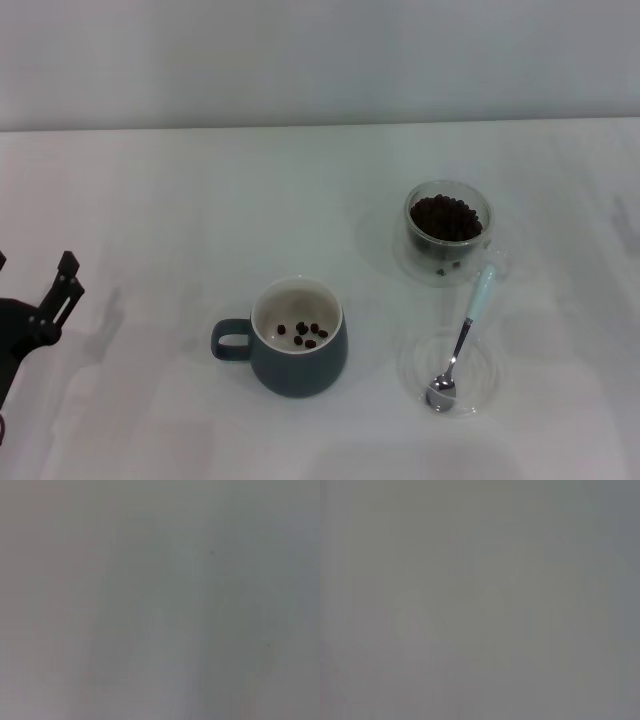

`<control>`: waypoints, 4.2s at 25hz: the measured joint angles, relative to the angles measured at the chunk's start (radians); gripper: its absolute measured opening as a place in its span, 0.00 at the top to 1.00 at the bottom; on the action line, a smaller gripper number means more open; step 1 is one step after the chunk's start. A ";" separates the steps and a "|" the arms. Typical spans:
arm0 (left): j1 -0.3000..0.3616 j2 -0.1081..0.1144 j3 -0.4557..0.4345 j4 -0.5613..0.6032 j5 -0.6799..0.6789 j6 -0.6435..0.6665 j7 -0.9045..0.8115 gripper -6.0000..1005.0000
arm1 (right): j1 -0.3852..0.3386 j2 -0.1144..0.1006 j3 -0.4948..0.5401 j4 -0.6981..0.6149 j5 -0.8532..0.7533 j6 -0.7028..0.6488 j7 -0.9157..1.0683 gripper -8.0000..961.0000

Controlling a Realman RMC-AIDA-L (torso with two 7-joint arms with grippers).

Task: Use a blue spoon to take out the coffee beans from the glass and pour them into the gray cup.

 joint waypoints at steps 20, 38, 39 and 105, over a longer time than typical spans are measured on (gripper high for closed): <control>-0.003 -0.002 -0.002 0.009 -0.004 -0.040 0.007 0.13 | 0.142 0.009 -0.006 0.097 -0.003 0.193 0.033 0.24; -0.035 -0.004 -0.002 0.018 -0.041 -0.051 0.047 0.13 | 0.053 0.009 0.021 0.161 -0.014 -0.099 -0.050 0.24; -0.036 -0.004 -0.001 0.019 -0.048 -0.049 0.047 0.13 | 0.049 0.009 0.028 0.166 -0.016 -0.136 -0.050 0.24; 0.041 -0.005 0.008 0.053 -0.074 -0.010 0.052 0.13 | 0.034 0.009 0.033 0.208 -0.017 -0.193 -0.065 0.24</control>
